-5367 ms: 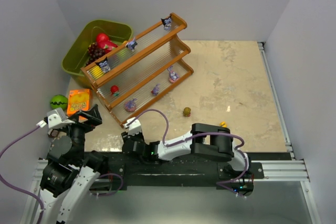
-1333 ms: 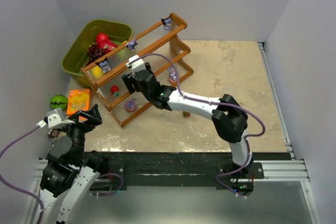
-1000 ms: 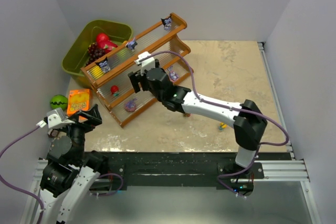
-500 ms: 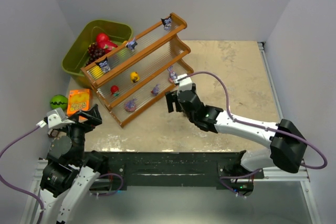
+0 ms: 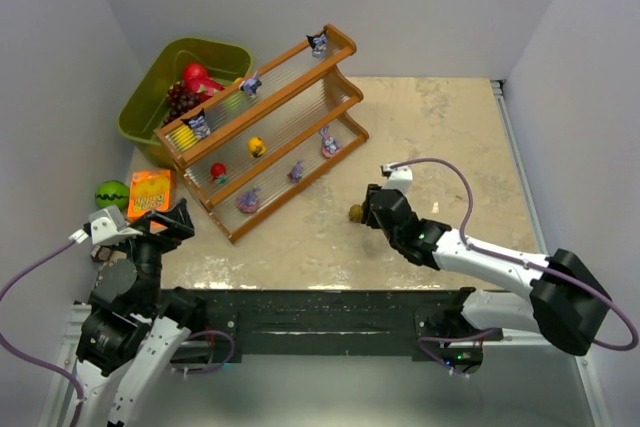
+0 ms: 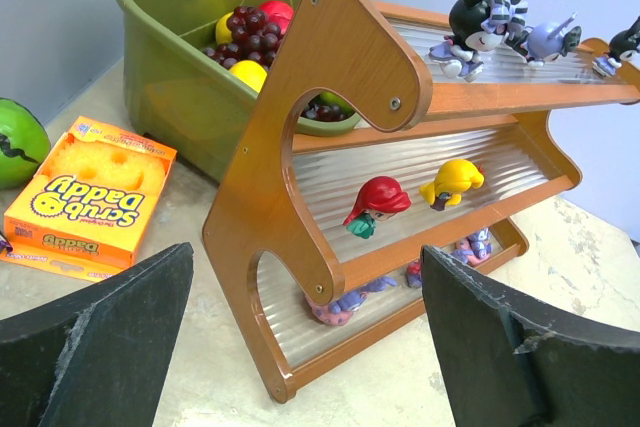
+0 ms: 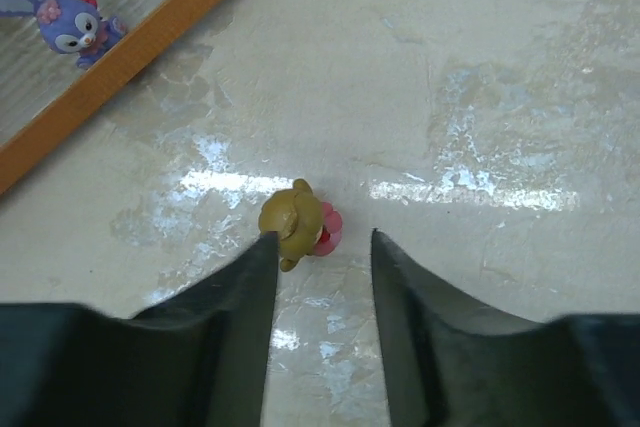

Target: Place and organize the plastic toys onto the shelf

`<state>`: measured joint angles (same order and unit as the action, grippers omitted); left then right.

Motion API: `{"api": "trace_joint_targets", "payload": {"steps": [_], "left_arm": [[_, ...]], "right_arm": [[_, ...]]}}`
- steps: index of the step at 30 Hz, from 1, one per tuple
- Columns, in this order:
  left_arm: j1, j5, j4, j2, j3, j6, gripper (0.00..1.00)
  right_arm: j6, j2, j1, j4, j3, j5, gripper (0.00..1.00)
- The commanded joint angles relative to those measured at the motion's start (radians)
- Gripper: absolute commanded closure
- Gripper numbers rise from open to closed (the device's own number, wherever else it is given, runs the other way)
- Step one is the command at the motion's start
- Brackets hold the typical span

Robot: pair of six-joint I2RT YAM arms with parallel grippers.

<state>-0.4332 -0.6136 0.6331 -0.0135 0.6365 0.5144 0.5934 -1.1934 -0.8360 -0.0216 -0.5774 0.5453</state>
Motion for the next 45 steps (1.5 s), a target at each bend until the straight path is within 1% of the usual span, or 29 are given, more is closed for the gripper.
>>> {"api": "trace_joint_targets", "payload": {"steps": [1,2,4,5,7,8,14,25,35,40,41,42,43,45], "left_arm": [[0.004,-0.005,-0.032,0.053,-0.004,0.012,0.0],[0.004,-0.005,-0.032,0.052,-0.003,0.012,0.0],[0.004,-0.005,-0.033,0.052,-0.003,0.012,0.0],[0.004,-0.005,-0.033,0.052,-0.003,0.012,0.0],[0.004,-0.005,-0.033,0.052,-0.003,0.012,0.0],[0.004,-0.005,-0.033,0.053,-0.003,0.012,0.0],[0.004,-0.006,-0.032,0.056,-0.004,0.013,0.0],[0.004,-0.006,-0.03,0.058,-0.004,0.013,0.0],[0.004,-0.005,-0.032,0.058,-0.003,0.012,0.0],[0.004,-0.006,-0.033,0.06,-0.004,0.012,0.0],[0.004,-0.006,-0.033,0.06,-0.004,0.012,0.0],[0.004,-0.005,-0.033,0.06,-0.004,0.012,0.0],[0.004,-0.006,-0.033,0.061,-0.004,0.012,0.0],[0.004,-0.008,-0.032,0.06,-0.004,0.01,0.0]], "right_arm": [[0.161,0.003,0.003,-0.035,0.045,0.062,0.66],[0.17,-0.009,0.003,-0.035,0.047,0.061,0.74],[0.196,-0.049,0.003,-0.041,0.05,0.047,0.81],[0.201,-0.061,0.003,-0.047,0.053,0.042,0.9],[0.213,-0.095,0.003,-0.066,0.053,0.019,0.99],[0.22,-0.125,0.003,-0.072,0.051,0.015,1.0],[0.23,-0.239,0.002,-0.132,0.033,-0.03,1.0],[0.218,-0.359,0.002,-0.224,-0.015,-0.091,1.0],[0.194,-0.42,-0.011,-0.282,-0.076,-0.151,1.0],[0.184,-0.402,-0.014,-0.245,-0.076,-0.134,1.0],[0.183,-0.39,-0.015,-0.236,-0.064,-0.125,0.95],[0.178,-0.352,-0.021,-0.207,-0.059,-0.119,0.84],[0.177,-0.328,-0.028,-0.195,-0.053,-0.113,0.68],[0.169,-0.254,-0.052,-0.169,-0.03,-0.079,0.59]]}}
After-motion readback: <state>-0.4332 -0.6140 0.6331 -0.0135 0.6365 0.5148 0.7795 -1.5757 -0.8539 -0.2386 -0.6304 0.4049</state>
